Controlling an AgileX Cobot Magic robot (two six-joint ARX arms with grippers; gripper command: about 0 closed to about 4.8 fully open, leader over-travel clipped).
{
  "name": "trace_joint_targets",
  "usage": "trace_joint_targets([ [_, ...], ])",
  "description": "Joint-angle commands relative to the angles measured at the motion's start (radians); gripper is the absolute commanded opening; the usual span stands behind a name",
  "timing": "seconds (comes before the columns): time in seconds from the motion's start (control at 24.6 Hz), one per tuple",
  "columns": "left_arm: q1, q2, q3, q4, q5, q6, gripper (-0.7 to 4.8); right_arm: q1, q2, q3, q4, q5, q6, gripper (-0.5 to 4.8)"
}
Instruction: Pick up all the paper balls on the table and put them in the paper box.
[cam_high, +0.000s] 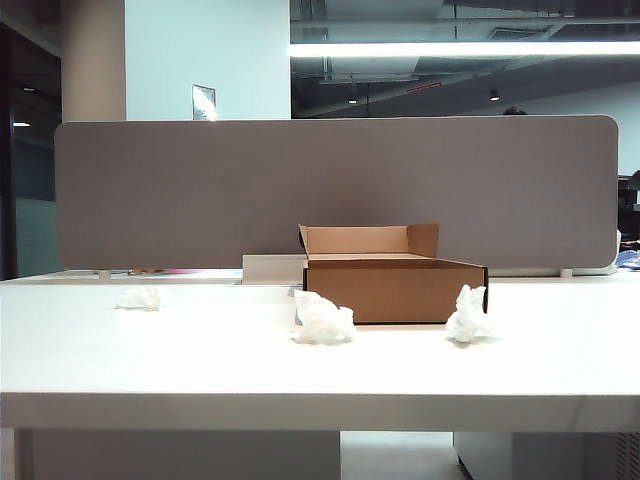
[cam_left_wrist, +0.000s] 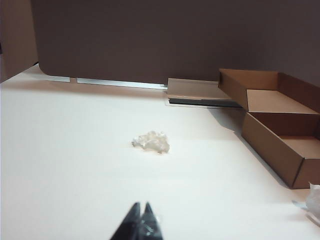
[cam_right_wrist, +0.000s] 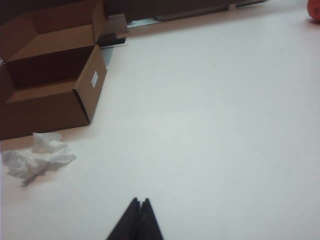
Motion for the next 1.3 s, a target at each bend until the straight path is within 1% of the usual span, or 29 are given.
trace_joint_targets([
  [0.04, 0.000, 0.001, 0.003, 0.009, 0.002, 0.001, -0.06, -0.001, 0.000, -0.006, 0.011, 0.002, -0.002, -0.01],
  [0.49, 0.000, 0.001, 0.003, 0.015, -0.005, -0.001, -0.06, -0.001, 0.000, -0.006, 0.025, 0.005, 0.010, -0.01],
  [0.61, -0.001, 0.001, 0.003, 0.021, 0.032, -0.007, -0.06, -0.001, 0.000, -0.006, 0.031, -0.047, 0.017, -0.01],
  [0.73, -0.001, 0.001, 0.004, 0.015, 0.042, -0.007, -0.06, 0.000, 0.000, -0.006, 0.034, -0.058, 0.019, -0.01],
  [0.77, -0.001, 0.001, 0.005, 0.012, 0.046, -0.006, -0.06, 0.000, 0.000, -0.006, 0.035, -0.065, 0.032, -0.02],
  [0.85, -0.001, 0.001, 0.008, 0.013, 0.053, -0.007, -0.06, 0.000, 0.000, -0.002, 0.082, -0.096, 0.125, -0.02],
  [0.93, -0.001, 0.001, 0.015, 0.013, 0.053, -0.007, -0.06, 0.000, 0.000, 0.002, 0.122, -0.128, 0.148, -0.02],
  [1.18, -0.001, 0.001, 0.077, 0.011, 0.052, -0.006, -0.06, 0.000, 0.004, 0.128, 0.121, -0.140, 0.143, -0.03],
  [1.3, -0.001, 0.005, 0.129, -0.001, 0.053, -0.006, -0.06, -0.001, 0.059, 0.221, 0.078, -0.139, 0.133, -0.03],
])
